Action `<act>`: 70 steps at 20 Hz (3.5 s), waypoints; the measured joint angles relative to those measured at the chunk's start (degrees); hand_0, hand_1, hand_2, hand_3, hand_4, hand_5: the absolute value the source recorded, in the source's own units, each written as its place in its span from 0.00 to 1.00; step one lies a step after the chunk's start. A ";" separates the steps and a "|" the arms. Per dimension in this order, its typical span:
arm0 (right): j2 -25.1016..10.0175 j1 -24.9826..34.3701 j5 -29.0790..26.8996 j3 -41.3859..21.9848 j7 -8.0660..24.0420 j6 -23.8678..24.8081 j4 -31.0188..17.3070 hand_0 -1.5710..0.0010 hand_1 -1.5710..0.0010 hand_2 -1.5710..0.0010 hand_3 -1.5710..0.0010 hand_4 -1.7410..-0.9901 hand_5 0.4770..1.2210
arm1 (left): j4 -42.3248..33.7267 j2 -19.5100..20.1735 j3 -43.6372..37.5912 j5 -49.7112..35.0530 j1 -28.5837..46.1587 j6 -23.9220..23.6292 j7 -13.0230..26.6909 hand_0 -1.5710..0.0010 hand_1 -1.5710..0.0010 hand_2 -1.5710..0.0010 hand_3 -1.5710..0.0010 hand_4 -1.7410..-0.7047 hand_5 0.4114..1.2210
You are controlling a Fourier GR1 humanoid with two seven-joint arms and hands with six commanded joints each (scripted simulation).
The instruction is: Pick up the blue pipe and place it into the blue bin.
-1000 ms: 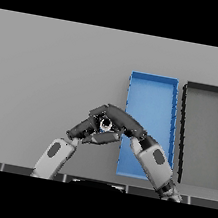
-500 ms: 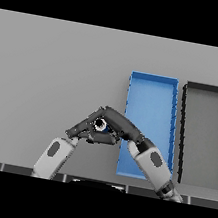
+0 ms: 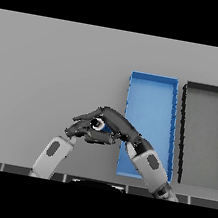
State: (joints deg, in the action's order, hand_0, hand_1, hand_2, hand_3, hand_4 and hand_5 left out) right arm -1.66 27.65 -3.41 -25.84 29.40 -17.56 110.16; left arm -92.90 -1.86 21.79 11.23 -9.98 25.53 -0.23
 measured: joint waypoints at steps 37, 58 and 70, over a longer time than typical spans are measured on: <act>-27.65 5.78 -25.88 27.22 5.52 22.54 -8.43 0.00 0.00 0.00 0.00 0.00 1.00 | -0.34 1.05 -0.12 1.04 1.99 -0.81 5.22 1.00 1.00 1.00 1.00 0.84 0.01; -55.67 -5.18 -44.39 -13.68 5.49 55.48 -9.95 0.76 0.78 0.78 0.87 0.69 0.89 | -2.21 1.67 -0.05 0.18 3.14 -0.38 6.81 1.00 1.00 1.00 1.00 0.83 0.02; -62.84 8.87 -47.99 -34.39 5.55 49.68 -13.74 0.98 0.98 0.98 0.99 0.94 0.32 | -2.49 1.39 0.76 0.90 4.46 -0.97 5.86 1.00 1.00 1.00 1.00 0.82 0.02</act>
State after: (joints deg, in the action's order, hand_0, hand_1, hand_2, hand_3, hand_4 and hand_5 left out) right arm -64.50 36.52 -51.40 -60.23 34.95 32.11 96.42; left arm -95.39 -0.47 22.54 12.13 -5.51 24.56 5.63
